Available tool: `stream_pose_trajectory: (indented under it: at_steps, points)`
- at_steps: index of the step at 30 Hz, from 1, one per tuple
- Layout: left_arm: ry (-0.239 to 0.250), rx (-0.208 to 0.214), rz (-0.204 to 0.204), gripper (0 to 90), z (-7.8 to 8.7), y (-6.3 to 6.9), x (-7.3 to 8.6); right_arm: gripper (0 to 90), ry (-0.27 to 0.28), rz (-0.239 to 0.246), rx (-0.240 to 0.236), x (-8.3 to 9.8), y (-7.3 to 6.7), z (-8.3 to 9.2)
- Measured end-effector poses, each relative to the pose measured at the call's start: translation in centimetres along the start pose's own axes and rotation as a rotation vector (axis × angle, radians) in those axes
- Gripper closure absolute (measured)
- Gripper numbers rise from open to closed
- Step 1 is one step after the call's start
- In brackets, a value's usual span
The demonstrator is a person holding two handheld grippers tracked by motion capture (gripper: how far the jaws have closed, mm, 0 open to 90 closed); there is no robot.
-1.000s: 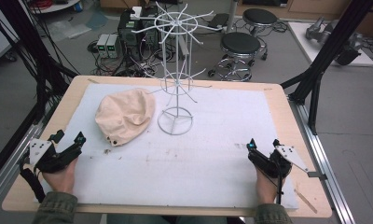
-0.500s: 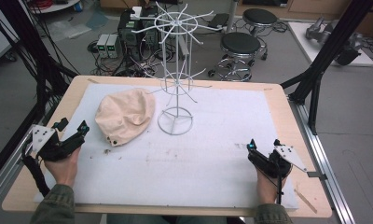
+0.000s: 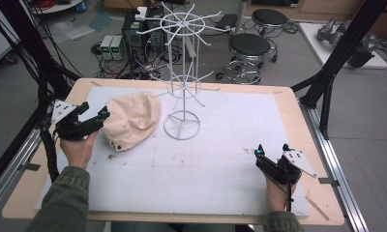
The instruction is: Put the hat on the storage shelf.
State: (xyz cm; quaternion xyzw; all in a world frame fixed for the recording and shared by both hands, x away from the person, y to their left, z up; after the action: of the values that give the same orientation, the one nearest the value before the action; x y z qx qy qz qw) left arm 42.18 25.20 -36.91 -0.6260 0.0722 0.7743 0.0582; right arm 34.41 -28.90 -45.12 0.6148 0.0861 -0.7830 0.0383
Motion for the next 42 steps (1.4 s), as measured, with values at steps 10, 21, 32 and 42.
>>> stream_pose_trajectory:
  at_steps: [10,21,32,42]
  points:
    - [-0.081,0.053,-0.026,26.8,-3.2,2.1,-2.8,10.9,0.007,0.004,-0.001,-0.1,0.0,0.0]
    - [-0.145,0.083,0.056,28.8,-7.1,2.9,-3.1,10.9,0.014,-0.009,-0.002,-0.2,0.1,0.1]
    - [-0.3,0.103,0.061,28.7,-11.6,4.3,-2.2,10.9,0.008,-0.003,-0.009,-0.1,0.1,-0.1]
    - [-0.433,0.152,0.112,30.1,-14.9,5.6,-0.4,10.9,0.011,0.001,-0.01,-0.2,0.1,0.0]
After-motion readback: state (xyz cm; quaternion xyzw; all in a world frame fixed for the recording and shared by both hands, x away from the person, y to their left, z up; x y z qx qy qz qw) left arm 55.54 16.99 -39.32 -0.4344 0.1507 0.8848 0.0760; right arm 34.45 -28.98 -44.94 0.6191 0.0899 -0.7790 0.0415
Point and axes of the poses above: each handheld gripper's, and its own axes: z roughly backward along the jaws, x roughly out of its underside, y roughly to its right, the point moved 8 cm from there along -z, roughly forward along the jaws, and after that the axes turned 6 degrees about -x, right-handed, at the moved point
